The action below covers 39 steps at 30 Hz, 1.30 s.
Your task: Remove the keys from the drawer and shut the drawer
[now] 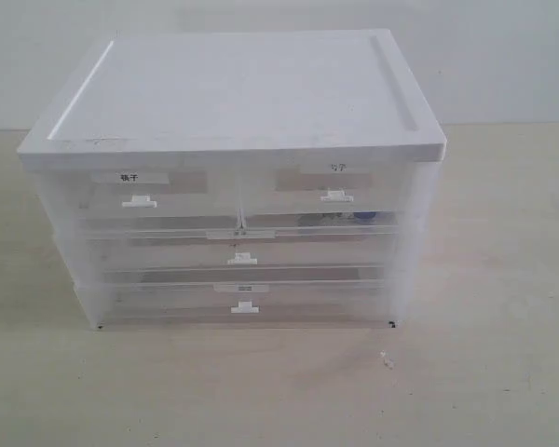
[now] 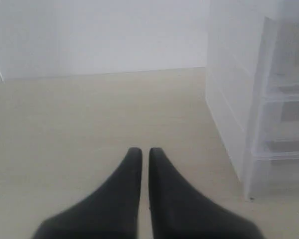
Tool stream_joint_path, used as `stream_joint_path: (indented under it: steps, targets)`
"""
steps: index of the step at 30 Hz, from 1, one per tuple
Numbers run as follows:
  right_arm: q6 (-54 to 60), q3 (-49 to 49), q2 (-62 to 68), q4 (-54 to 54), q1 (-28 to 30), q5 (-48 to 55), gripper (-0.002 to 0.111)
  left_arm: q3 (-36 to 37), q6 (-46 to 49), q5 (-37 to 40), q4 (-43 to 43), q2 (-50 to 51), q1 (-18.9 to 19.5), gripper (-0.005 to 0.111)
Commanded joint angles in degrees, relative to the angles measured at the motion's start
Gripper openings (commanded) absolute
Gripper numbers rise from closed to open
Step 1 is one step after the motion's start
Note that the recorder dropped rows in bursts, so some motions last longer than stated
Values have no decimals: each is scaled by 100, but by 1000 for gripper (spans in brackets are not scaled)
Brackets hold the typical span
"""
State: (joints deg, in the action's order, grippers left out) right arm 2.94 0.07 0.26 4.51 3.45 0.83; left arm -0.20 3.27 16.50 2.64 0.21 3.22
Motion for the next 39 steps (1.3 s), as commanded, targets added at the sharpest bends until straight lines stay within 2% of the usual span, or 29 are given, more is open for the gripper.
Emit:
stream_joint_path:
  steps: [1, 4, 7, 9, 12, 14, 16, 18, 20, 22, 24, 27, 31, 34, 37, 39]
  targets:
    - [-367, -7, -26, 29, -1, -1188, 0, 20, 299, -1022, 18, -21, -45, 4]
    - [-1054, -7, -26, 29, -1, -1810, 0, 20, -389, -1694, -671, -21, -45, 4]
    - [-2047, -7, -26, 29, -1, -2088, 0, 20, -546, -2821, -696, -21, -45, 4]
    - [-2752, -7, -26, 39, -1, -2100, 0, 20, -1490, -3412, -819, -21, -45, 4]
    - [-3126, -7, -26, 279, -1, -2133, 0, 20, -3016, -3598, -612, -21, -45, 4]
    - [-3593, -7, -26, 887, -1, -2133, 0, 20, -3715, -3694, 412, -21, -45, 4]
    - [-4413, -109, -26, 1891, -1, -2250, 0, 20, -4928, -4250, 2210, -21, -45, 4]
    - [-5410, -299, 117, 3002, -1, -2582, 0, 20, -5963, -5320, 3669, 166, -45, 4]
    - [-6370, -527, 381, 3928, -1, -3181, 0, 8, -6482, -6374, 4700, 522, -45, 4]
    - [-7051, -769, 754, 4729, -1, -3784, 0, -131, -6534, -7043, 5460, 1009, -45, 4]
    - [-7438, -1037, 1199, 5451, -1, -4311, 0, -210, -6299, -7089, 5927, 1555, -45, 4]
    - [-7459, -1355, 1902, 6338, -1, -4907, 1, -210, -5354, -7057, 6065, 2413, -45, 4]
    - [-7440, -1597, 2939, 6603, -1, -5900, 2, -210, -4589, -7647, 5782, 3722, -45, 4]
    - [-7113, -1681, 3678, 6648, -1, -6445, 2, -210, -3659, -7995, 5337, 4776, -45, 4]
    - [-6586, -1681, 4326, 6723, -13, -6664, 2, -210, -2826, -8647, 4954, 5837, -45, 4]
    - [-5835, -1681, 4720, 6725, -136, -6694, 2, -223, -2227, -8647, 4730, 6579, -45, 4]
